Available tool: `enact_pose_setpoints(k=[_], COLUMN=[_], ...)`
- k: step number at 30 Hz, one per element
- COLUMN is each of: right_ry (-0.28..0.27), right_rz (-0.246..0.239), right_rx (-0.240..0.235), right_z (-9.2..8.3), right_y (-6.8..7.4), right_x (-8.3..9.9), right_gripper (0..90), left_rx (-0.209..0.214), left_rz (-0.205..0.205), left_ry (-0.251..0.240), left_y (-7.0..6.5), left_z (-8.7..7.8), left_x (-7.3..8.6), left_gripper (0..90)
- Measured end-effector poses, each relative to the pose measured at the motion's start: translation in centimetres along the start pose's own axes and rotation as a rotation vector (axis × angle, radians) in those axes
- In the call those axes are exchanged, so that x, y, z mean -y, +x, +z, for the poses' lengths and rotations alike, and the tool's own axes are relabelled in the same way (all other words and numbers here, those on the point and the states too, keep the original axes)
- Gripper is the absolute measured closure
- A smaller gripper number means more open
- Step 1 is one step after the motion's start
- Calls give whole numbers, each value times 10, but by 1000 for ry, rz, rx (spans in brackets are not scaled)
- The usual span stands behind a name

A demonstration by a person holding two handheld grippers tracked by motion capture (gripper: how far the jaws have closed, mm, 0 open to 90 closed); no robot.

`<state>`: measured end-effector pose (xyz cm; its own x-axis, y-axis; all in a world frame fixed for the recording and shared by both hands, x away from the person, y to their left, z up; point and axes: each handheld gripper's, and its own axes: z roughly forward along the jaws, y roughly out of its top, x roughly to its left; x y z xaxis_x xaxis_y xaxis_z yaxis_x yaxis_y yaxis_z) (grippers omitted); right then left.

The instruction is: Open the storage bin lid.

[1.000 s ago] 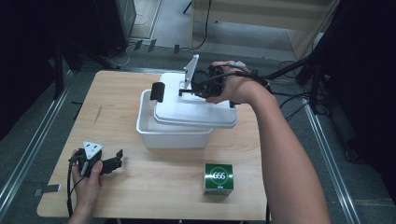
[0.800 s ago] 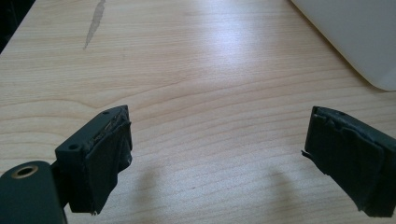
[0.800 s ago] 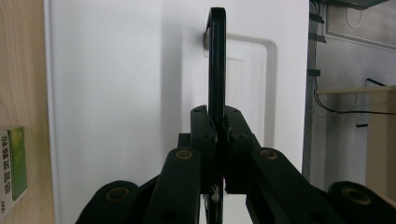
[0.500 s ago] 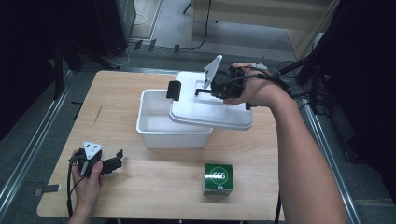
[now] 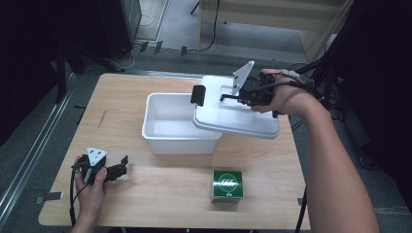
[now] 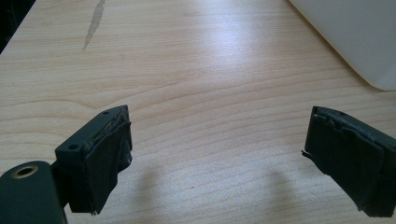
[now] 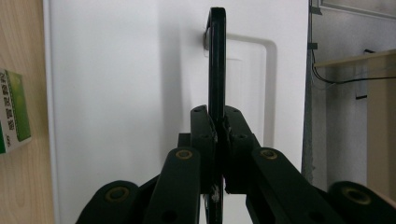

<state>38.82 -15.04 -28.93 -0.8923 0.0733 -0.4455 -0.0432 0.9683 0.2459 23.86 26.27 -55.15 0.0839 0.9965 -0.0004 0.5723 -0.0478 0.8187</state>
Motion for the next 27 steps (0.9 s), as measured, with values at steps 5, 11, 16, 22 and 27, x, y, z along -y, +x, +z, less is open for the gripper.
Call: enact_pose_setpoints(k=[5,11,16,22,27], right_ry=[0,6,0,15,15], right_rz=[21,49,71,112,144], right_rx=[10,15,17,18,25], right_z=[-5,-7,-9,-10,-10], right_y=[1,5,9,16,21], right_x=[18,39,52,76,98], right_gripper=[856,856,856,856,856], left_rx=[0,0,4,5,2], left_rz=[0,-3,-9,-14,-16], left_ry=[-1,-4,-8,-12,-34], left_y=[0,0,1,1,1], left_z=[0,0,-1,-1,-3], left_x=[0,0,1,1,1], left_gripper=[82,82,82,82,82])
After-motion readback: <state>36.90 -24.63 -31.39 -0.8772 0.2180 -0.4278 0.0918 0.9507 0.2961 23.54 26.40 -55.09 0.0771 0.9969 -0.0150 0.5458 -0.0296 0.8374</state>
